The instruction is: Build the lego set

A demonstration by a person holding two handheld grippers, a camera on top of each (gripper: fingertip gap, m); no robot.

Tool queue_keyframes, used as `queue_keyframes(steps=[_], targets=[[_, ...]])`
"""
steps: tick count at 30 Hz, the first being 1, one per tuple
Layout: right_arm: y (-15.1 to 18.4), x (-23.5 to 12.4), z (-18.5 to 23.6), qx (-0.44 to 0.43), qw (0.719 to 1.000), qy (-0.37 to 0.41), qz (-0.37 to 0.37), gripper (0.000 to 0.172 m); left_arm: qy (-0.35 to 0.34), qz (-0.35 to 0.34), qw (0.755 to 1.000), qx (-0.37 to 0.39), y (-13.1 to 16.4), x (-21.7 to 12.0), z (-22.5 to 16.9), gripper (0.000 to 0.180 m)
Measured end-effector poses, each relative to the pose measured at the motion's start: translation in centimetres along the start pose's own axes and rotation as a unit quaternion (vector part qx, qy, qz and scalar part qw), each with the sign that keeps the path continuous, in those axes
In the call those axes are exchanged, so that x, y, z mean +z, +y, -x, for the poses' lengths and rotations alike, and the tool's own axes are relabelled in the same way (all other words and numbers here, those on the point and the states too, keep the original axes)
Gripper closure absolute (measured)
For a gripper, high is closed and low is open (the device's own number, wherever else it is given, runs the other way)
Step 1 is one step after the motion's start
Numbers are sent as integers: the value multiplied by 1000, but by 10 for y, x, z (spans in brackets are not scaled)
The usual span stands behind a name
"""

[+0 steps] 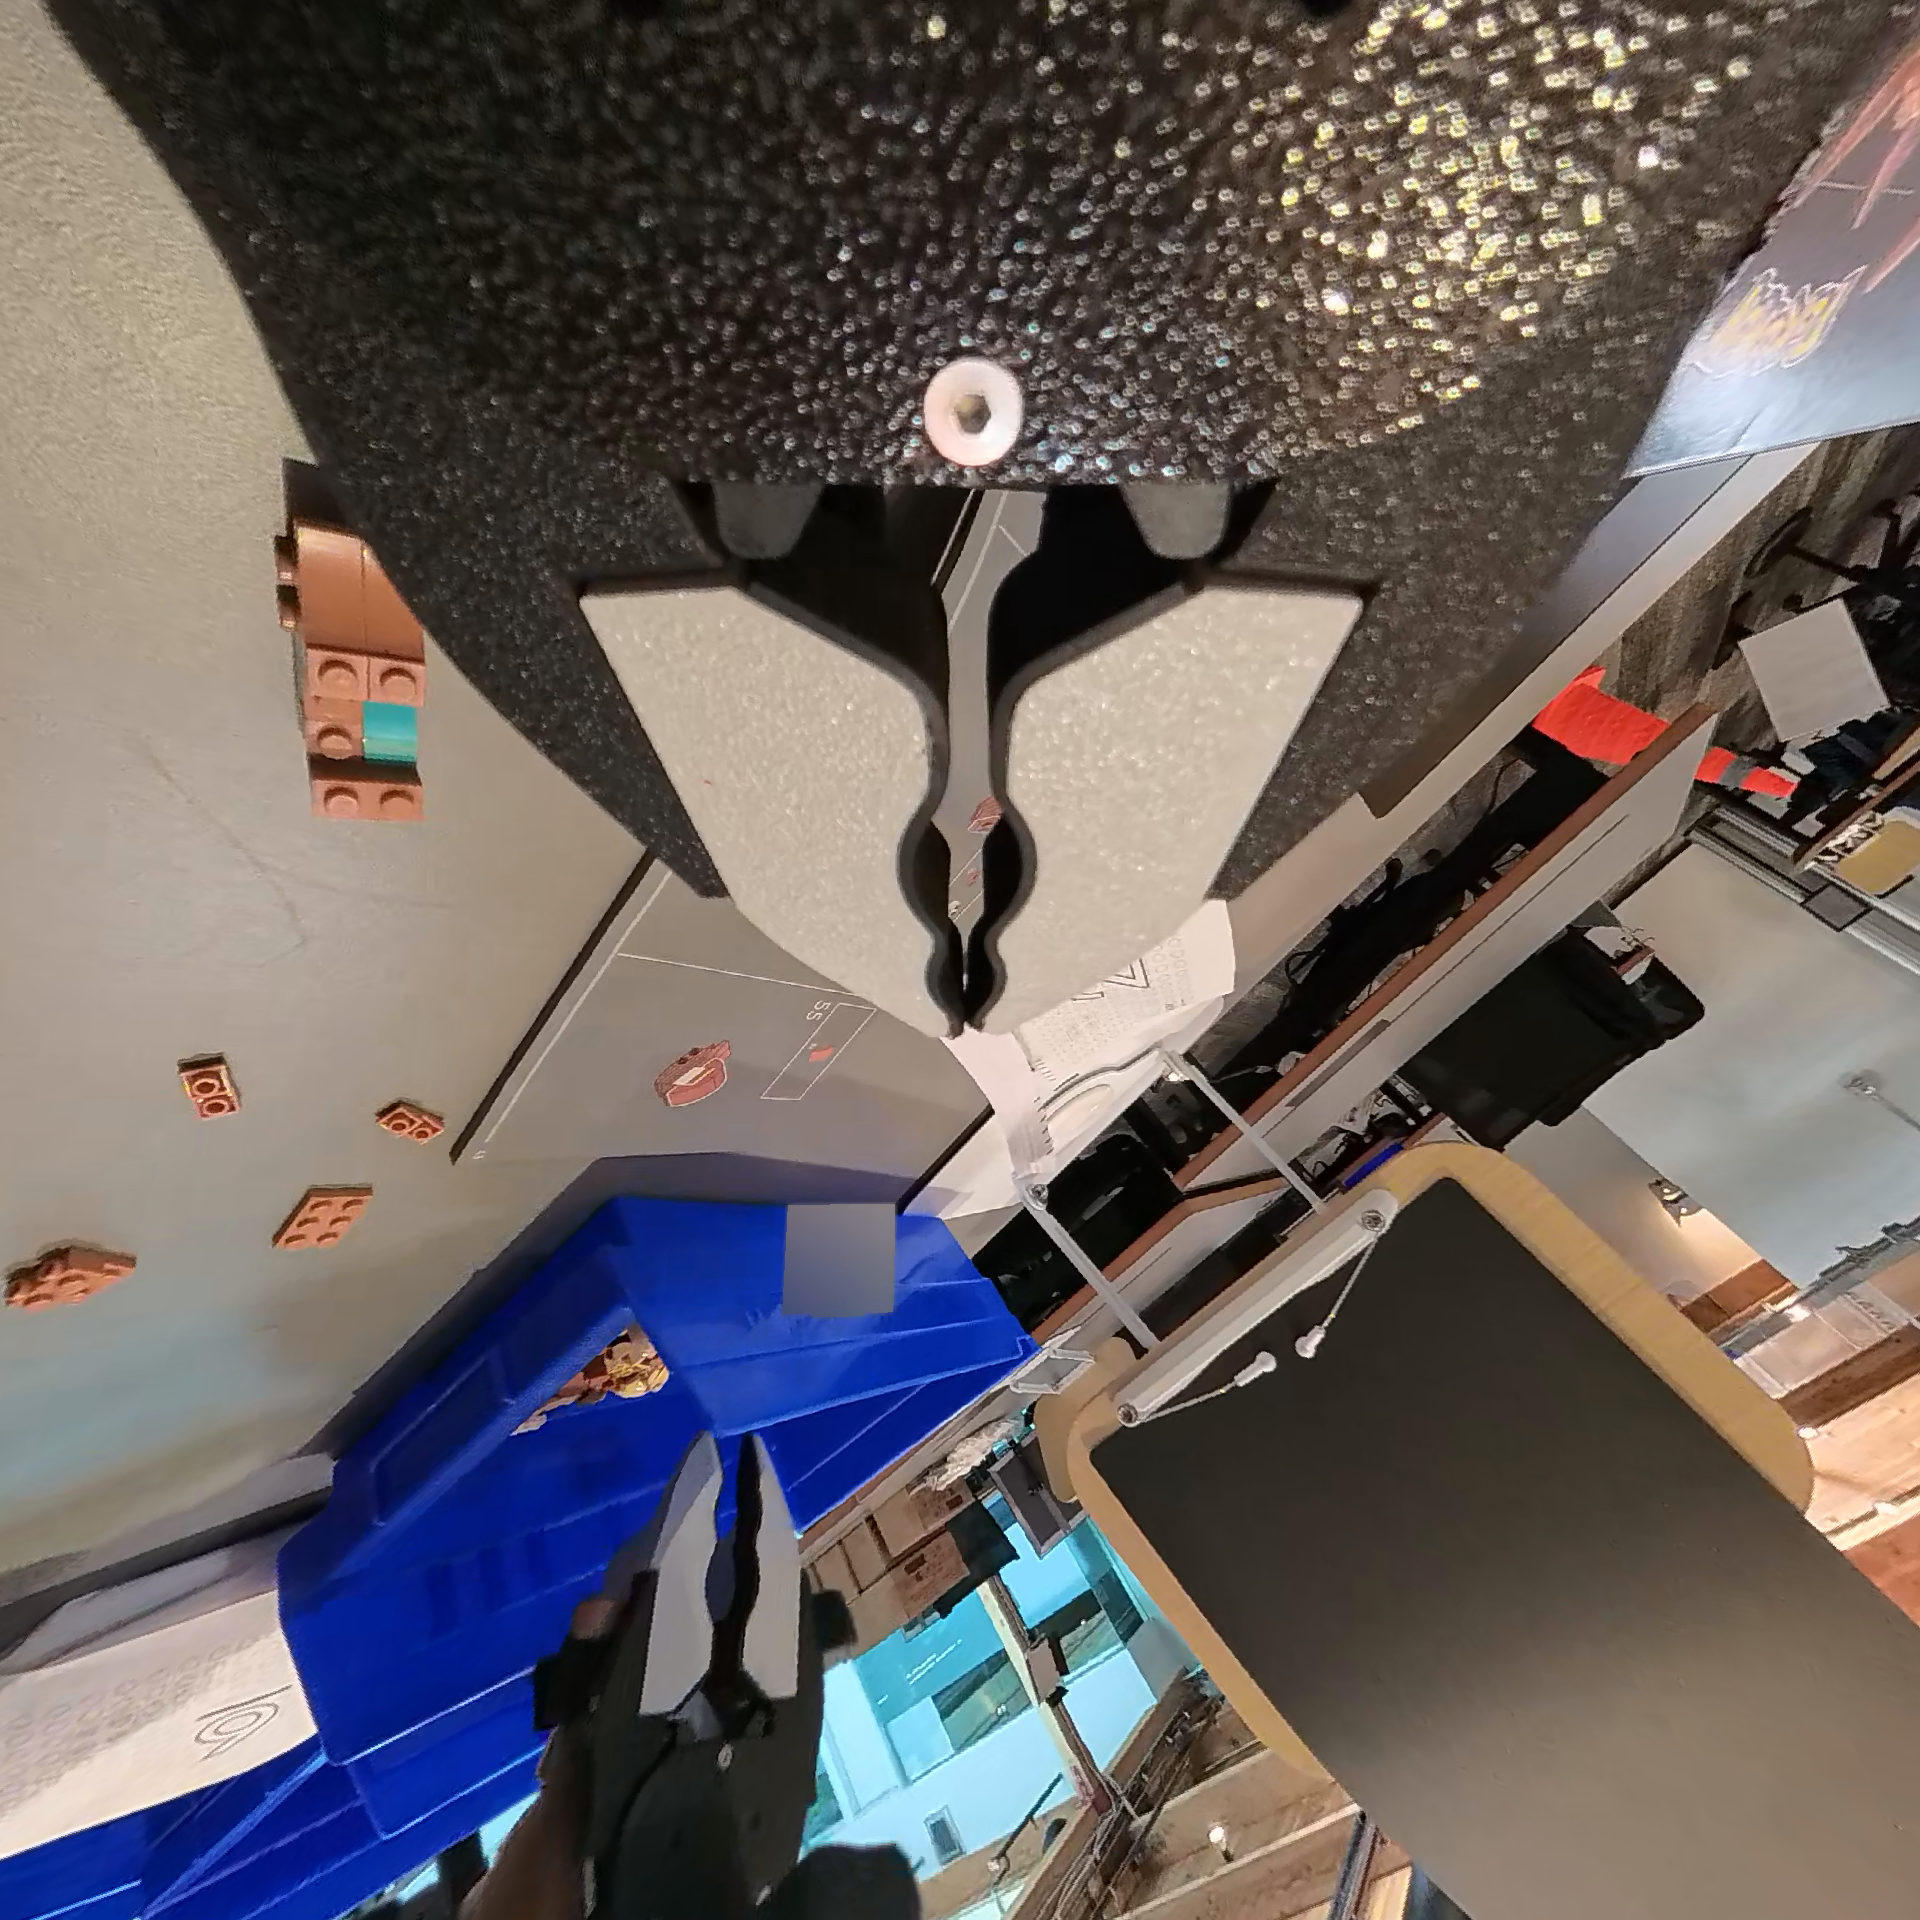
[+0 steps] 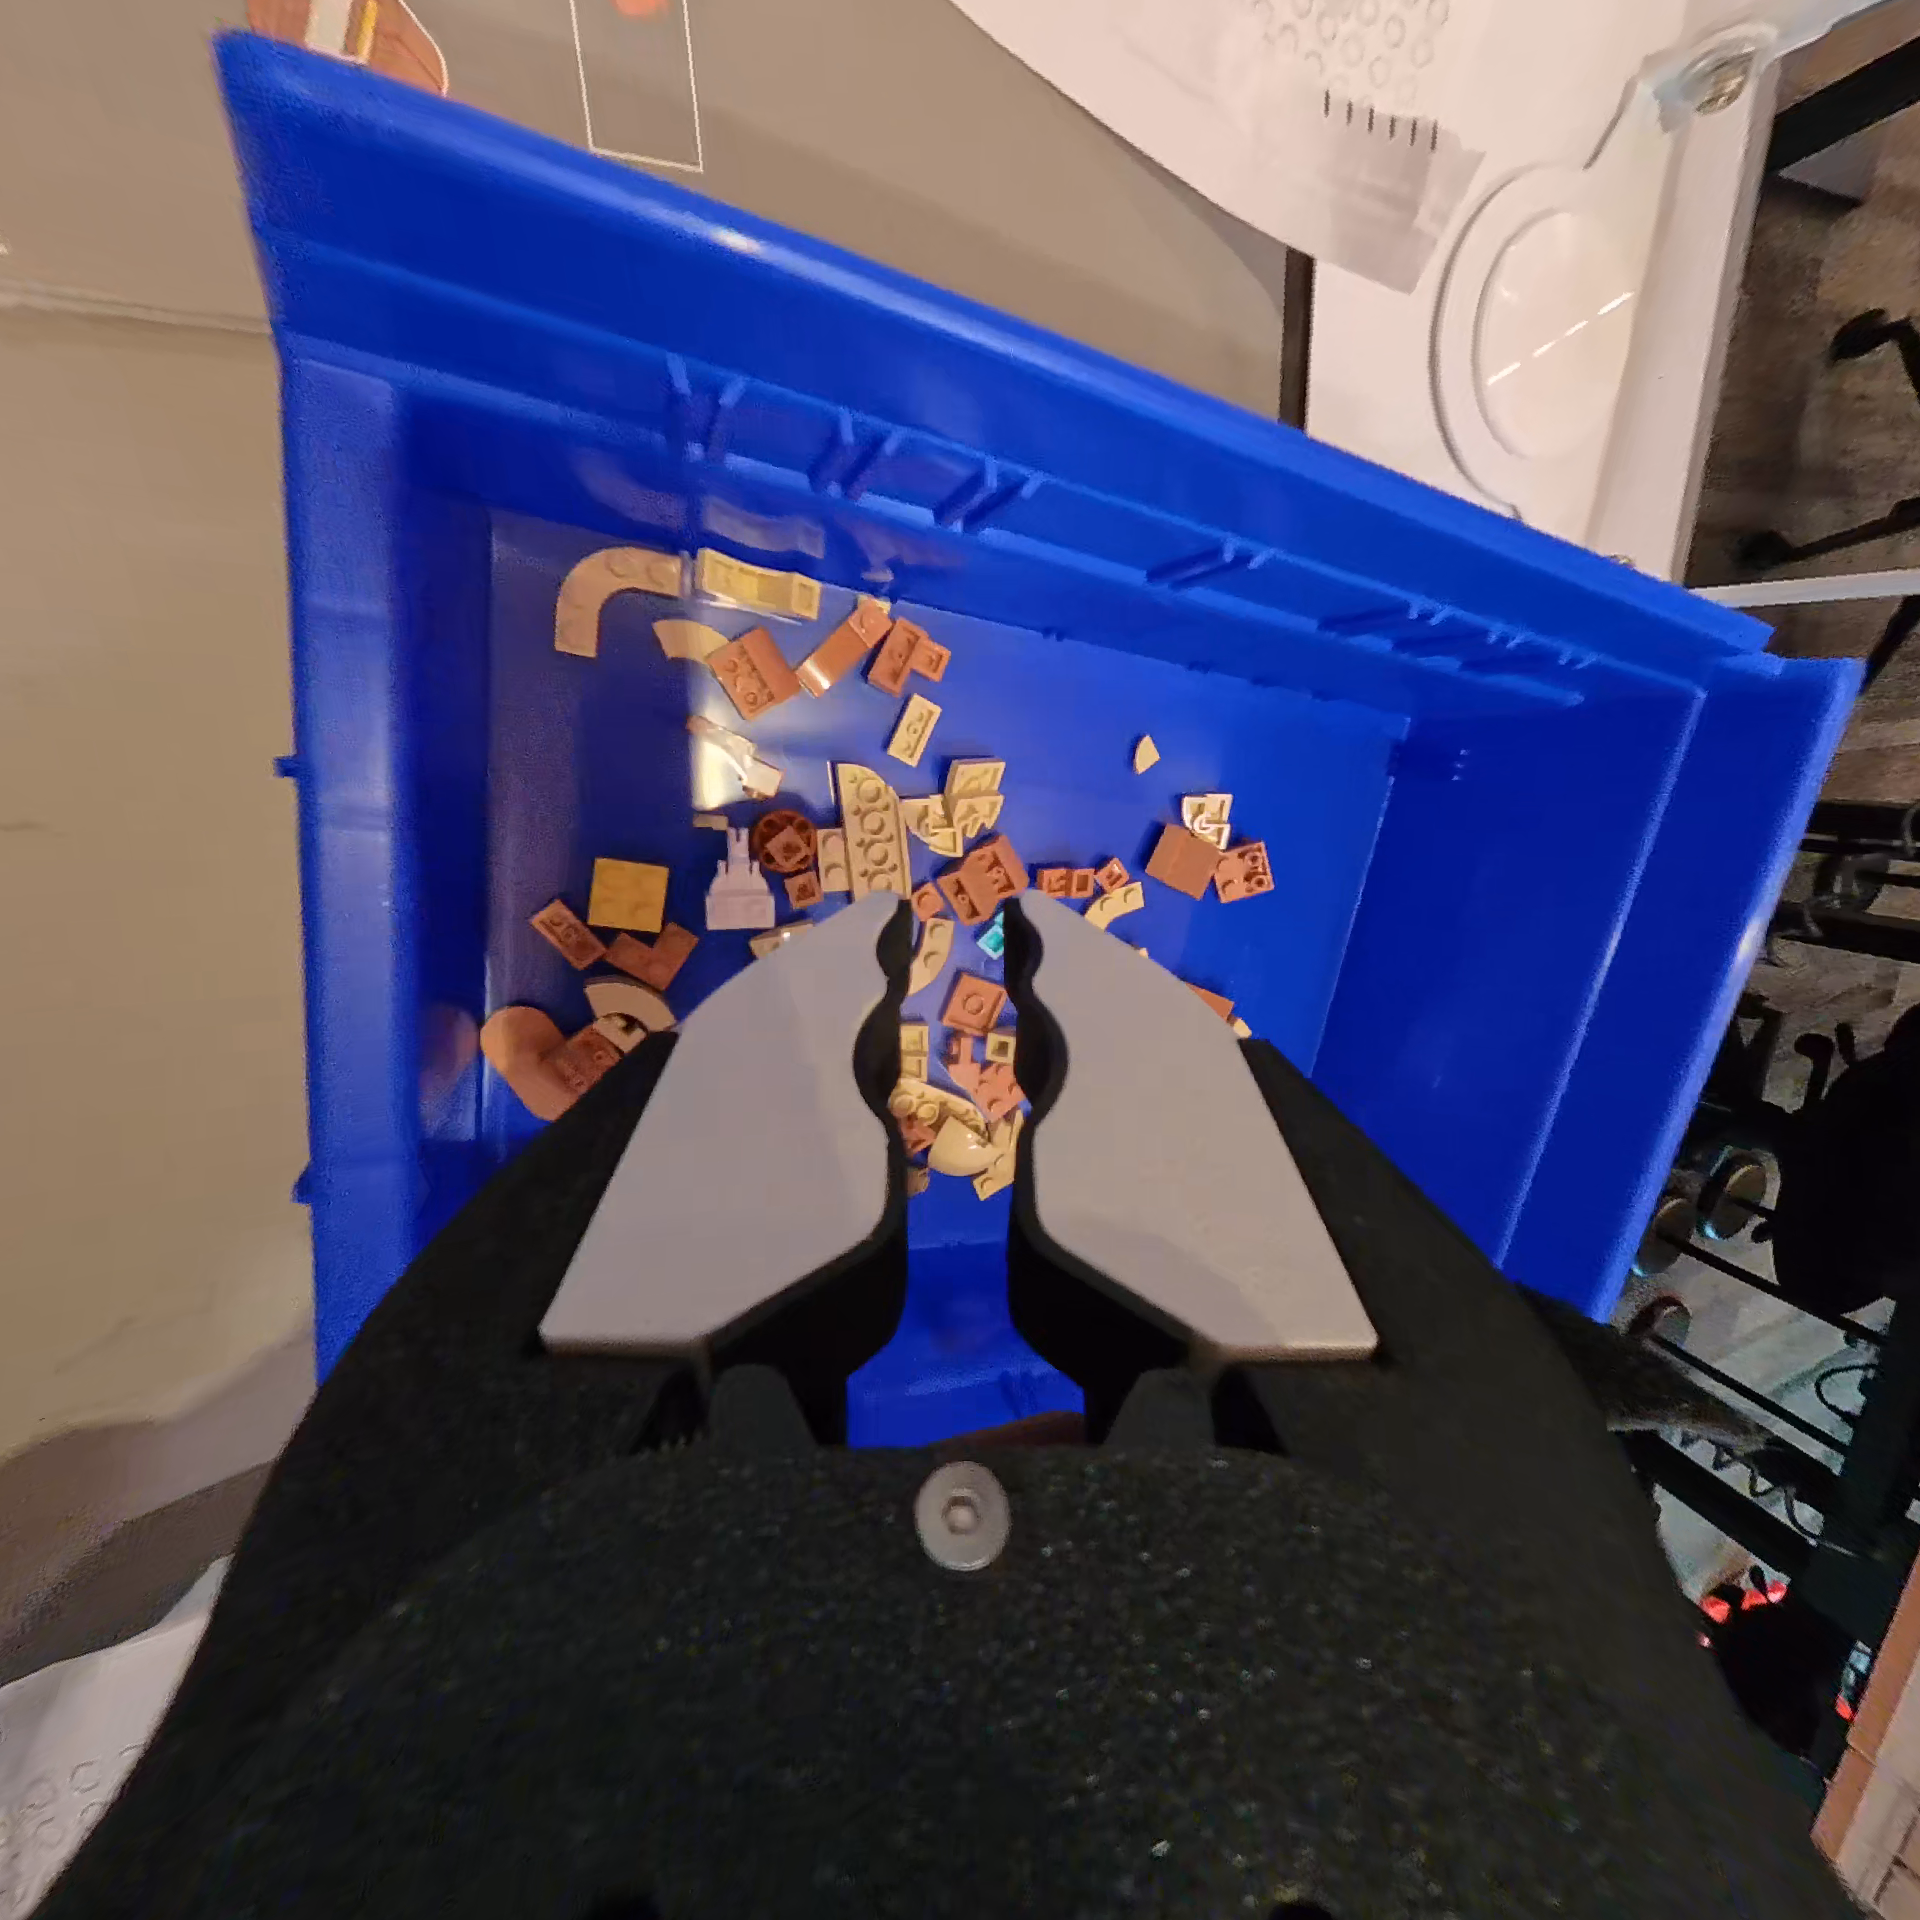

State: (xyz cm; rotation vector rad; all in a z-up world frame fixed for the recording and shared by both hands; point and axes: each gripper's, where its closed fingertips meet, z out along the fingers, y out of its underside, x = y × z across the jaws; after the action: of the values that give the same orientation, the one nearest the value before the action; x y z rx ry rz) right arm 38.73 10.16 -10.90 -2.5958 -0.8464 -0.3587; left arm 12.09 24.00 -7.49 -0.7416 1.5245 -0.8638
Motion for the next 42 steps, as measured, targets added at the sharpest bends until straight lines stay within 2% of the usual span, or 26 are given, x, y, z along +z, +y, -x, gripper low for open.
queue_keyframes(steps=[4,7,12,17,21,30,42], targets=[[-2,19,-1,-20,999,-23,21,155,3,1,1000,1,0,1,-2,180],[2,24,-19,-24,999,-3,39,155,2,2,1000,2,1,0,-1,180],[26,25,-63,37,997,36,50,155,-1,0,1000,-2,0,-1,1,180],[37,33,-82,74,995,54,49,155,5,3,1000,5,1,1,-3,180],[44,32,-85,81,994,53,59,155,0,2,1000,3,1,0,0,180],[79,25,-82,99,981,49,159,156,6,2,1000,4,0,1,-3,180],[77,24,-82,107,980,47,158,155,4,2,1000,4,0,0,-2,180]])
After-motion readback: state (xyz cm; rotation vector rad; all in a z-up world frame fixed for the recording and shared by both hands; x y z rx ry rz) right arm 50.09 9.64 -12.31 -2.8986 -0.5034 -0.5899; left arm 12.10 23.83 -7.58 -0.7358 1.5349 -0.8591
